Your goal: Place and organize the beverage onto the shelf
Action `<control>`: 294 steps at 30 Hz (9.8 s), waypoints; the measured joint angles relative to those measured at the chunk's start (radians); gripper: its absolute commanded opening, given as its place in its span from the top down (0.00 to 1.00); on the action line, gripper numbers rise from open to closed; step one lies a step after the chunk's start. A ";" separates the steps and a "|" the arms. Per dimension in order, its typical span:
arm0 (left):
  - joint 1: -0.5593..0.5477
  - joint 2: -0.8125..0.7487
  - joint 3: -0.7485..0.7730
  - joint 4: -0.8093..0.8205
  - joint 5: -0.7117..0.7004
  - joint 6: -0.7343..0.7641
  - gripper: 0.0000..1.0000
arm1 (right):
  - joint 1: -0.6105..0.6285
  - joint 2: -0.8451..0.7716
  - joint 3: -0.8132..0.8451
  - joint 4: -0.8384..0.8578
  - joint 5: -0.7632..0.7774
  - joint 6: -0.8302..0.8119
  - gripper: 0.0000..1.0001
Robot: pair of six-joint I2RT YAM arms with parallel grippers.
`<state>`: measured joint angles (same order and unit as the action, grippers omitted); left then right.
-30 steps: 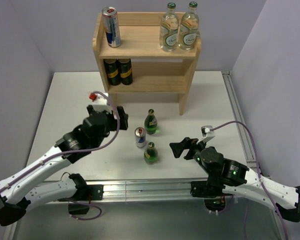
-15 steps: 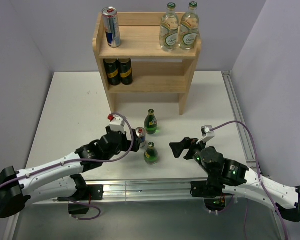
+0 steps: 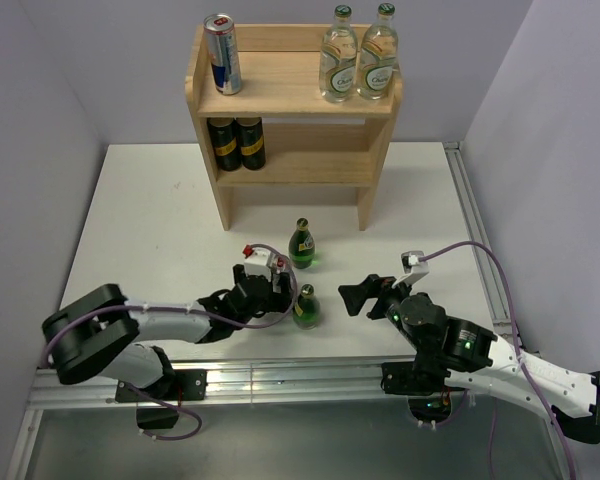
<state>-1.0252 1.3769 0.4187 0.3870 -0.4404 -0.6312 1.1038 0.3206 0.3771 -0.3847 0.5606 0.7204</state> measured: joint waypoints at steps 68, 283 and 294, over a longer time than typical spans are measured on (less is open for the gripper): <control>0.334 0.324 1.699 -0.785 -0.166 0.484 1.00 | 0.000 -0.079 -0.011 0.003 0.005 0.000 0.00; 0.068 -0.542 0.121 -0.528 -0.448 -0.014 0.22 | 0.156 1.379 -0.051 1.375 0.389 -0.190 0.78; 0.068 -0.542 0.113 -0.526 -0.448 -0.013 0.22 | 0.193 1.041 0.006 0.855 0.418 -0.134 1.00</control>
<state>-0.9573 0.8349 0.5312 -0.1387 -0.8883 -0.6437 1.2968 1.3621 0.3832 0.4702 0.9787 0.5861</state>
